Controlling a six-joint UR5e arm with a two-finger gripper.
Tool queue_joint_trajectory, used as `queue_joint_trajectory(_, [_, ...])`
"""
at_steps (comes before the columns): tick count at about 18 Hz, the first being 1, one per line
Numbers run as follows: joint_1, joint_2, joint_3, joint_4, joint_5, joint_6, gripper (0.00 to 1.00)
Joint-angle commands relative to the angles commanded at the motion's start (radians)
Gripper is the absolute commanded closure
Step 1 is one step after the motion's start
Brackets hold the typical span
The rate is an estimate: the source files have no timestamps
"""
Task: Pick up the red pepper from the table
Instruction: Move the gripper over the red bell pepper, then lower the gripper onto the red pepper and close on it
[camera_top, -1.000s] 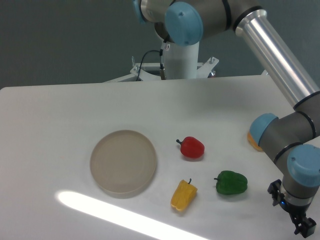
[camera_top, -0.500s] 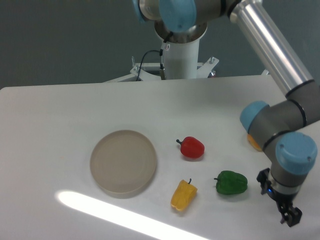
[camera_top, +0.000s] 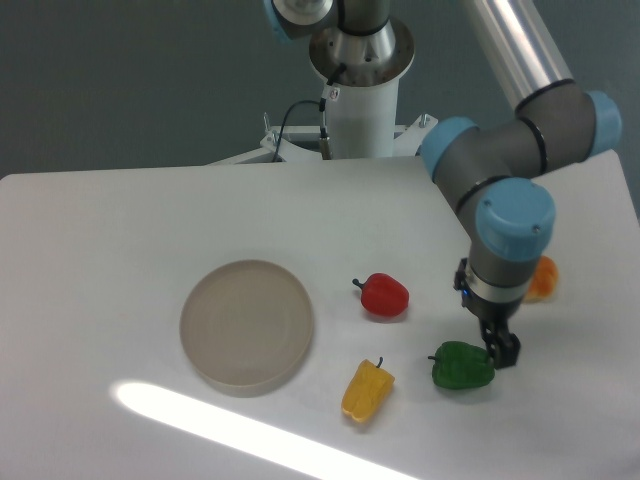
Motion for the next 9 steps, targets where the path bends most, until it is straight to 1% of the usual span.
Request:
queue_joint_trajectory(1, [-0.002,0.017,-0.034,0.000,0.000,0.020,0.00])
queue_joint_trajectory(3, [-0.040,0.037,-0.100,0.043,0.002,0.027,0.00])
queue_joint_trajectory(4, [-0.044,0.054,-0.132,0.066,0.002,0.019,0.00])
queue_joint_trajectory(7, [-0.069,0.069,-0.165,0.084,-0.002,0.013,0.00])
queue_joint_trajectory(9, [-0.083,0.069,-0.198,0.098,-0.002,0.013,0.00])
